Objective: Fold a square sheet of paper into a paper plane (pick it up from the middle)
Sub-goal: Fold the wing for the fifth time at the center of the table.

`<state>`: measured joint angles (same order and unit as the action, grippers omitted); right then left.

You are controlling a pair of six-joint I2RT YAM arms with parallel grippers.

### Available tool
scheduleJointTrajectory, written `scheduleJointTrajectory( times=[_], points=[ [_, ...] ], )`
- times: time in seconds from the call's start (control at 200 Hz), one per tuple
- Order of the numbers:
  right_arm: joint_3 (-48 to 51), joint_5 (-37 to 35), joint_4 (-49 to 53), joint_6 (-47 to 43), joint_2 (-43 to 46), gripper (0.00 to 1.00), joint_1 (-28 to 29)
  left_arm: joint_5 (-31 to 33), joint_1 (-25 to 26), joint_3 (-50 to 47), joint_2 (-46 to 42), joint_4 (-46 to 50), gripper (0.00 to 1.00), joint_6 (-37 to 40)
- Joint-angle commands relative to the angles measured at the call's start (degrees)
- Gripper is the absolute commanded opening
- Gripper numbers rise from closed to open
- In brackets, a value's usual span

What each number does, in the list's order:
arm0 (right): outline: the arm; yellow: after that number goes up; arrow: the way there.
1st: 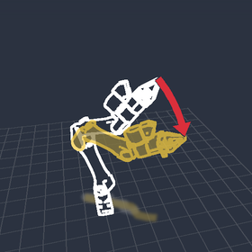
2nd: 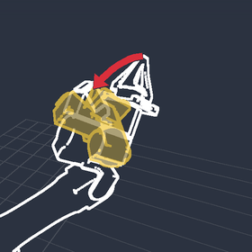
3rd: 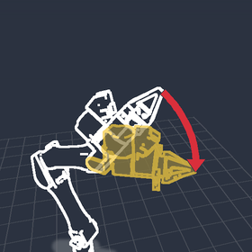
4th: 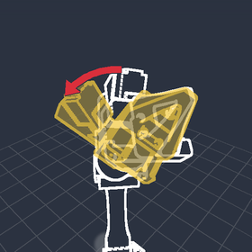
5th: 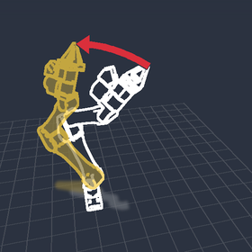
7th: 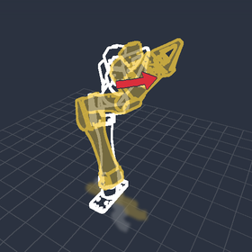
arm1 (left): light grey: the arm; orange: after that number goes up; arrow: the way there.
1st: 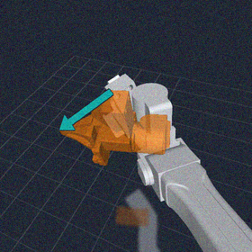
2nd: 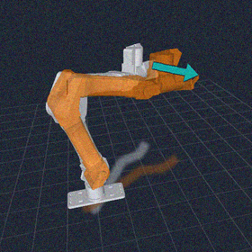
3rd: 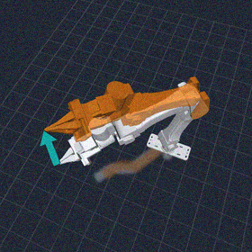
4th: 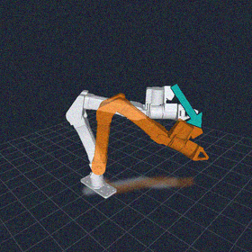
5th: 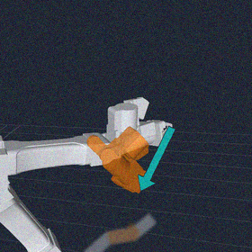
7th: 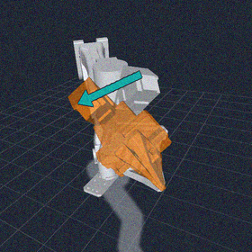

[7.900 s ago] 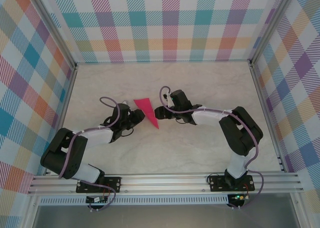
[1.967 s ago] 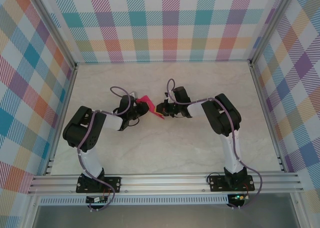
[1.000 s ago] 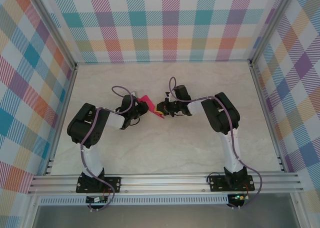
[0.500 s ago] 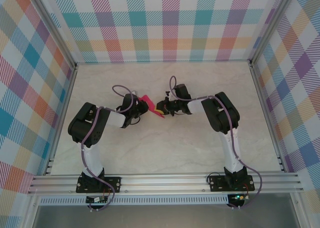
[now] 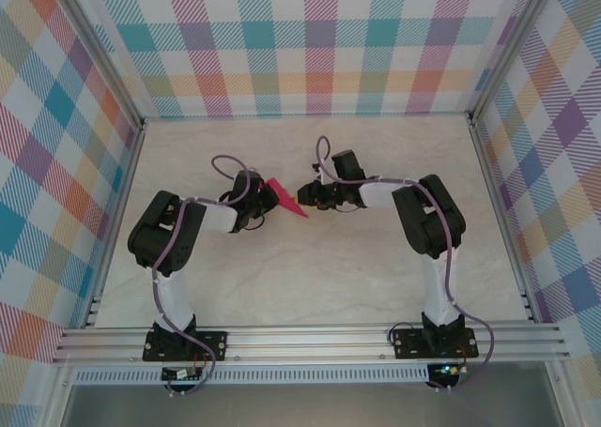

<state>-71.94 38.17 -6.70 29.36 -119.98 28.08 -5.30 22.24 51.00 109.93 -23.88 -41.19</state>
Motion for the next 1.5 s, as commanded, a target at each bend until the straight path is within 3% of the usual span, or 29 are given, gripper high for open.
scheduleJointTrajectory(
  times=[0.0, 0.38, 0.83, 1.035, 1.27, 1.495],
  points=[
    [0.84, -1.63, 3.60, -8.98, 2.43, 0.32, 1.07, 2.94, -0.18, 0.62, 1.78, 5.24, 0.07, -0.65],
    [-0.03, -4.33, 7.38, -14.70, 1.83, 0.32, 3.06, 2.92, -0.18, 1.29, 2.08, 6.48, 0.07, -1.00],
    [-1.80, -5.59, 7.85, -16.68, -0.98, 0.24, 3.04, 2.64, -0.18, 1.84, 2.06, 7.09, 0.07, -1.01],
    [-2.77, -5.19, 7.60, -18.03, -2.27, 0.18, 3.03, 2.52, -0.18, 2.04, 2.13, 7.44, 0.07, -1.02],
    [-2.82, -4.10, 6.94, -17.64, -2.95, 0.04, 2.97, 2.75, -0.18, 2.17, 0.95, 8.21, 0.07, -0.48],
    [-2.87, -0.09, 5.61, -13.80, -4.36, 0.00, 2.01, 2.10, -0.33, 2.77, -2.40, 8.87, 0.17, 1.37]
  ],
)
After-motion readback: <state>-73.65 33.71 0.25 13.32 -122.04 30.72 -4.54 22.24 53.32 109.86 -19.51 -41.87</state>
